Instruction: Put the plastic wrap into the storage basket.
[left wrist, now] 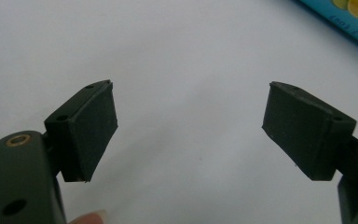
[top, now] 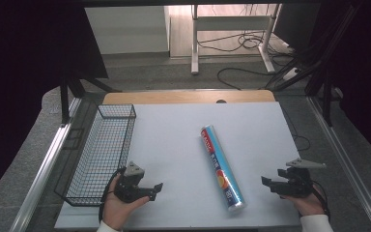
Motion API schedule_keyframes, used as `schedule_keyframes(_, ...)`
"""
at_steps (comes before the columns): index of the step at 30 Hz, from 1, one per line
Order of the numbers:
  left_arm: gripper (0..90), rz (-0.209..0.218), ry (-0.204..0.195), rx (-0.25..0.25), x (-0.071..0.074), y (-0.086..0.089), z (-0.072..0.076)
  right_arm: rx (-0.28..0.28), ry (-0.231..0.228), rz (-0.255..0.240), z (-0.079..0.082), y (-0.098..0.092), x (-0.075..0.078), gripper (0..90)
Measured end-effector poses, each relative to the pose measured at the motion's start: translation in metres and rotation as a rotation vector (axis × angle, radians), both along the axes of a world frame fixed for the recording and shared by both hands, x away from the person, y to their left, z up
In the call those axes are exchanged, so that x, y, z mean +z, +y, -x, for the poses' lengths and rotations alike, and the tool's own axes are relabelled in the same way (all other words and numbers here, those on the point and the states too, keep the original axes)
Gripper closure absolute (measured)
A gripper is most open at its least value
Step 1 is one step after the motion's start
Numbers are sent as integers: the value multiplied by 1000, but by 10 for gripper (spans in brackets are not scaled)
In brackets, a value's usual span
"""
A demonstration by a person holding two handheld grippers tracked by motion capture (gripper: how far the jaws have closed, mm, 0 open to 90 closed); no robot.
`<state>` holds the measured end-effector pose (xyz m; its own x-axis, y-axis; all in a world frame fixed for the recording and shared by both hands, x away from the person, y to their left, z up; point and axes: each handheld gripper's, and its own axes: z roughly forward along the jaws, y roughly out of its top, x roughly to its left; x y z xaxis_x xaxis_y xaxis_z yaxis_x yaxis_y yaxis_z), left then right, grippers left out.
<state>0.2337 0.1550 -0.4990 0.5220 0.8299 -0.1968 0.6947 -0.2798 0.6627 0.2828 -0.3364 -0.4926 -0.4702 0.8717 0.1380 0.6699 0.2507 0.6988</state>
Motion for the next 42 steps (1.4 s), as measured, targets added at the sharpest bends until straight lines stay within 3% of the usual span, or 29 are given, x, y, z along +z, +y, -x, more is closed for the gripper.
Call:
schedule_keyframes(14, 176, 10, -1, 11, 3, 4, 1, 22, 7, 5, 3, 6, 10, 218)
schedule_keyframes(20, 176, 19, -5, 12, 6, 5, 2, 25, -18, -1, 5, 7, 15, 224)
schedule_keyframes(30, 176, 11, -9, -3, 5, 9, 3, 16, 2, -1, 0, 18, 29, 241)
schedule_keyframes(42, 176, 16, -2, -2, 4, 11, 1, 14, 47, 15, -9, 36, 32, 240)
